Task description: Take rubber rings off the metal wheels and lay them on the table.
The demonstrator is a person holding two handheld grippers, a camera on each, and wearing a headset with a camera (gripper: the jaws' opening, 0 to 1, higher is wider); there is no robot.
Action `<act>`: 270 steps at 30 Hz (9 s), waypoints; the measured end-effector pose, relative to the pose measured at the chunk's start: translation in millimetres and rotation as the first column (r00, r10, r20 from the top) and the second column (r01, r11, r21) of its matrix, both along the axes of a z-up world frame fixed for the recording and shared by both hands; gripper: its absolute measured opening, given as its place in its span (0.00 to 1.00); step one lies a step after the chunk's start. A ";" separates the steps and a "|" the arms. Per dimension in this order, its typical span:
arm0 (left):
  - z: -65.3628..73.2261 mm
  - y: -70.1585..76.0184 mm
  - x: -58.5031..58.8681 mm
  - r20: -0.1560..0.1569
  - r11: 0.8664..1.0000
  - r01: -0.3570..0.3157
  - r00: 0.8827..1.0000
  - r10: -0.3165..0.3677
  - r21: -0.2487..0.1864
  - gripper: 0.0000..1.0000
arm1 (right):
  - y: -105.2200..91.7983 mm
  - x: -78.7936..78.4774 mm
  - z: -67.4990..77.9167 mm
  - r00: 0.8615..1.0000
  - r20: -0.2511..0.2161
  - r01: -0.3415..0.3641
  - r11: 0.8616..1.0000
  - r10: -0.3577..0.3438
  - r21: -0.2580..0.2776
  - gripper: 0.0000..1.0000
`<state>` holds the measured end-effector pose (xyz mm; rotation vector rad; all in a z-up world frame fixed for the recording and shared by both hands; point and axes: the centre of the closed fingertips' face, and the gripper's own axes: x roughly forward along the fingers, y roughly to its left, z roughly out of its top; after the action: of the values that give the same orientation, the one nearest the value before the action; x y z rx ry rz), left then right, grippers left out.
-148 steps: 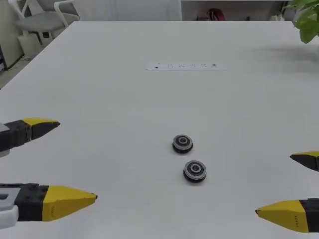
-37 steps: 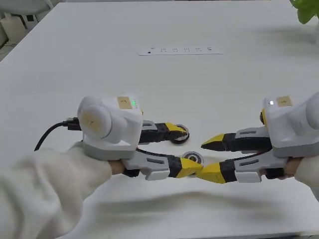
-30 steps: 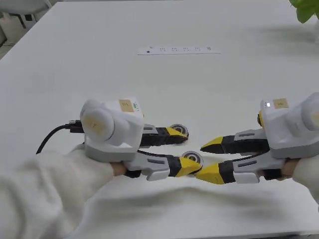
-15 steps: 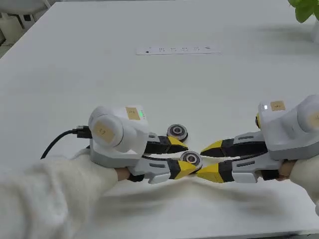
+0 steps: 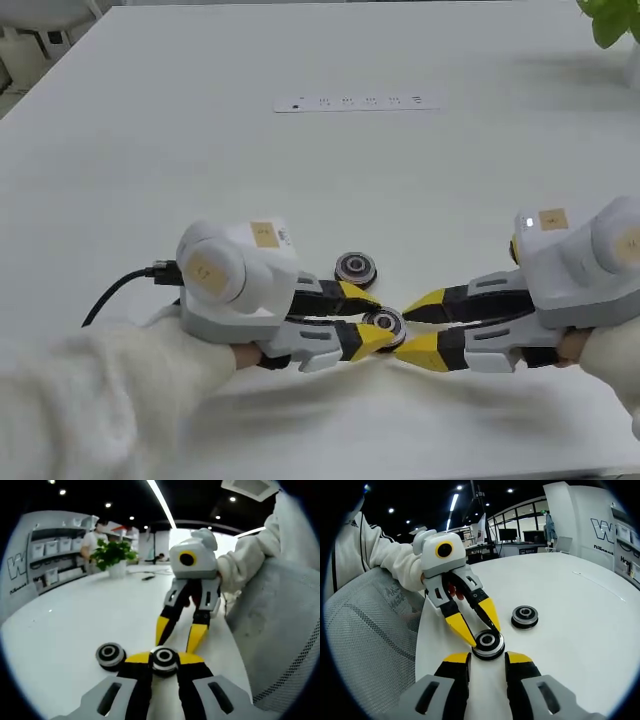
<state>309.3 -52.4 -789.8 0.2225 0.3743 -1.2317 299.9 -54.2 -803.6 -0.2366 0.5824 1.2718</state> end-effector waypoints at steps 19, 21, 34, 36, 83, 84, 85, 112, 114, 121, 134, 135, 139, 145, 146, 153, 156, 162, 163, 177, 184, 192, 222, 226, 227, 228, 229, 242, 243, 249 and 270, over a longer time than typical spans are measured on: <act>0.6 -0.6 -3.9 0.027 1.000 0.012 1.000 -0.012 0.001 0.14 | 2.7 3.0 -2.3 0.999 0.047 -0.011 1.000 0.012 -0.023 0.21; 0.5 -0.3 -4.2 0.024 1.000 0.009 1.000 -0.009 -0.004 0.14 | 2.3 3.0 -2.4 0.998 0.054 -0.017 1.000 0.018 -0.027 0.20; 0.2 0.9 -3.0 0.021 1.000 0.001 1.000 0.000 -0.014 0.14 | -3.9 3.6 -5.2 0.998 0.066 -0.009 0.997 0.014 -0.074 0.04; 0.1 0.9 -2.7 0.021 1.000 0.001 1.000 0.000 -0.013 0.14 | -4.3 4.3 -5.4 0.997 0.076 -0.011 0.997 0.017 -0.083 0.03; -1.1 3.2 -4.5 0.031 1.000 0.021 0.999 -0.021 -0.003 0.14 | -1.0 5.3 9.6 0.886 -0.369 0.311 0.950 -0.280 0.026 0.00; -1.1 3.2 -4.6 0.031 1.000 0.022 0.999 -0.022 -0.004 0.14 | -0.8 5.0 9.6 0.888 -0.367 0.307 0.951 -0.277 0.025 0.00; -1.1 3.3 -4.6 0.030 1.000 0.022 0.999 -0.022 -0.004 0.14 | -0.2 4.4 9.8 0.889 -0.365 0.304 0.952 -0.275 0.024 0.00; -1.5 5.4 -4.8 0.034 1.000 0.022 0.999 -0.022 -0.002 0.14 | 13.2 10.6 28.7 0.929 -0.294 0.256 0.965 -0.226 0.066 0.00; -1.4 5.4 -4.8 0.034 1.000 0.022 0.999 -0.022 -0.002 0.14 | 11.7 9.2 25.0 0.919 -0.320 0.267 0.961 -0.232 0.069 0.00; -0.9 5.3 -5.1 0.031 1.000 0.016 0.999 -0.016 -0.007 0.14 | 8.7 9.0 19.0 0.919 -0.312 0.266 0.963 -0.243 0.035 0.00; -0.2 3.8 -5.4 0.015 1.000 0.008 1.000 -0.009 0.030 0.14 | 6.6 7.7 15.8 0.916 -0.317 0.266 0.964 -0.244 0.027 0.00; -0.4 4.1 -5.4 0.012 0.999 0.010 1.000 -0.010 0.036 0.14 | 6.4 7.3 15.3 0.916 -0.320 0.265 0.964 -0.243 0.027 0.00; 0.4 6.2 -7.2 0.033 0.998 0.026 0.999 -0.028 0.060 0.14 | 6.0 6.5 14.5 0.913 -0.327 0.267 0.963 -0.244 0.026 0.00; 10.5 6.6 -13.7 0.035 0.997 0.053 0.998 -0.055 0.048 0.15 | 7.0 5.4 16.8 0.914 -0.328 0.263 0.964 -0.238 0.033 0.00; 12.6 6.6 -14.5 0.039 0.997 0.057 0.998 -0.058 0.047 0.17 | 7.0 5.5 17.2 0.913 -0.330 0.265 0.964 -0.239 0.034 0.00; 33.4 9.9 -14.6 0.073 0.998 0.056 0.996 -0.058 0.017 0.27 | 6.6 6.8 20.9 0.915 -0.321 0.270 0.962 -0.243 0.042 0.00; 41.2 14.2 -14.4 0.092 0.998 0.057 0.994 -0.059 0.017 0.31 | 6.6 6.9 21.5 0.917 -0.318 0.269 0.962 -0.242 0.042 0.00; 55.4 20.8 -12.7 0.122 0.999 0.053 0.991 -0.054 0.012 0.41 | 7.8 7.3 25.9 0.918 -0.316 0.271 0.961 -0.241 0.054 0.00; 57.5 21.4 -12.5 0.122 0.999 0.051 0.991 -0.051 0.008 0.44 | 7.8 7.2 26.1 0.918 -0.316 0.271 0.961 -0.241 0.054 0.00; 73.3 35.5 -18.5 0.130 1.000 0.030 0.991 -0.029 -0.005 0.63 | 11.1 7.0 34.0 0.921 -0.312 0.267 0.961 -0.232 0.075 0.00; 74.8 47.5 -20.2 0.116 1.000 -0.003 0.993 0.006 -0.020 0.74 | 13.5 6.5 36.8 0.926 -0.302 0.262 0.962 -0.227 0.080 0.00; 65.6 75.2 -18.5 0.088 0.995 -0.095 0.991 0.096 -0.022 0.86 | 18.0 5.1 38.7 0.928 -0.303 0.254 0.963 -0.218 0.087 0.00; 46.8 93.9 -32.8 0.003 0.992 -0.128 0.992 0.128 -0.004 0.94 | 40.2 -4.0 29.4 0.947 -0.265 0.200 0.979 -0.181 0.046 0.00; 46.4 94.2 -33.5 -0.001 0.992 -0.127 0.992 0.127 -0.004 0.93 | 45.5 -7.0 29.1 0.953 -0.252 0.183 0.982 -0.167 0.043 0.00; 46.5 94.2 -33.4 -0.001 0.992 -0.127 0.992 0.127 -0.004 0.93 | 46.9 -7.7 28.4 0.954 -0.252 0.181 0.983 -0.165 0.043 0.00; 46.6 94.3 -33.5 -0.001 0.992 -0.126 0.992 0.126 -0.005 0.92 | 47.7 -8.0 27.6 0.955 -0.249 0.179 0.983 -0.163 0.041 0.00; 46.5 94.4 -33.7 -0.002 0.992 -0.126 0.992 0.126 -0.005 0.92 | 48.3 -8.4 25.8 0.956 -0.244 0.177 0.984 -0.164 0.035 0.00; 44.9 92.6 -36.4 -0.008 0.994 -0.113 0.994 0.113 0.000 0.93 | 48.8 0.3 20.3 0.960 -0.208 0.196 0.980 -0.187 0.023 0.00; 44.9 92.6 -36.3 -0.007 0.994 -0.113 0.994 0.113 0.001 0.93 | 49.7 0.5 20.8 0.960 -0.210 0.194 0.981 -0.183 0.030 0.00; 44.2 92.2 -37.7 -0.011 0.994 -0.107 0.994 0.107 0.003 0.92 | 51.1 1.3 17.9 0.964 -0.194 0.192 0.981 -0.183 0.026 0.00; 43.7 95.0 -36.0 -0.010 0.993 -0.116 0.993 0.116 0.008 0.91 | 56.0 2.0 12.8 0.981 -0.121 0.152 0.988 -0.152 -0.015 0.05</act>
<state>273.3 42.6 -746.1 0.1983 0.3954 -1.1180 301.9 1.9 -790.9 -0.1169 0.6956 1.1418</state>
